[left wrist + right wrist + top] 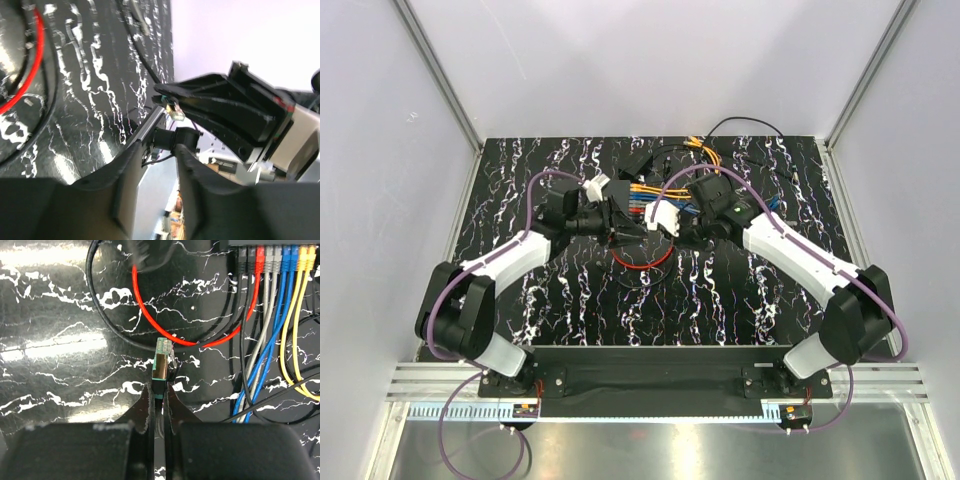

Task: Insert the plug into the switch port

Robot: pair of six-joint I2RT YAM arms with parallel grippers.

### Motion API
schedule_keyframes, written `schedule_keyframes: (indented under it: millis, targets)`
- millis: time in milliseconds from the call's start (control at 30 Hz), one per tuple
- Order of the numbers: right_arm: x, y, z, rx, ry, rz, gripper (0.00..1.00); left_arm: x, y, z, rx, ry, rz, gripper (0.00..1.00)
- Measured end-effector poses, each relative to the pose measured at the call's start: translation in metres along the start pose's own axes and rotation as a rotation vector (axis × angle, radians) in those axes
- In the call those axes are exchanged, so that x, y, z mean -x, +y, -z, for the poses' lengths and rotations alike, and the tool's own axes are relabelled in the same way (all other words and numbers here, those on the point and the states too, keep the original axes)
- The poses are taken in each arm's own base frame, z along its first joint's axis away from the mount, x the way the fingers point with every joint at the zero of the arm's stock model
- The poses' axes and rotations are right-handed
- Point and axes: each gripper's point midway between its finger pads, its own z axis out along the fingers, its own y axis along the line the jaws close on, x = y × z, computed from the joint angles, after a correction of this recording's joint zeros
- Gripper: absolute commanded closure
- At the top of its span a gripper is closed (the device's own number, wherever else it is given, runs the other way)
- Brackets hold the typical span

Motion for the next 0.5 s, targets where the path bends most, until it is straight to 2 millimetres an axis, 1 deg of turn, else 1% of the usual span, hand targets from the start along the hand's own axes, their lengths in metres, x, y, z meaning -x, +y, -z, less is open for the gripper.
schedule_keyframes:
  millis: [67,100,167,233,367,433,500]
  targets:
    - [0.002,-0.001,0.0,-0.007,-0.005,-0.01,1.0,-0.003,-0.001,-0.001,-0.024,0.007,-0.022,0.64]
    - [0.003,-0.001,-0.001,-0.014,-0.003,-0.009,1.0,-0.003,-0.001,-0.001,-0.028,0.009,-0.023,0.6]
    - [0.004,-0.003,-0.005,-0.038,-0.004,0.005,1.0,-0.004,-0.001,-0.001,-0.035,0.013,-0.019,0.58]
    - [0.001,-0.002,-0.009,-0.07,0.001,0.039,1.0,-0.004,-0.002,-0.003,-0.046,0.016,-0.012,0.51]
    - [-0.009,0.007,-0.019,-0.122,0.023,0.125,1.0,-0.009,0.0,-0.01,-0.05,0.044,0.027,0.42]
    - [-0.012,0.005,-0.023,-0.155,0.029,0.166,1.0,-0.015,0.0,-0.014,-0.048,0.064,0.042,0.39]
    - [-0.01,-0.001,-0.023,-0.189,0.028,0.188,1.0,-0.019,0.0,-0.017,-0.046,0.079,0.056,0.39]
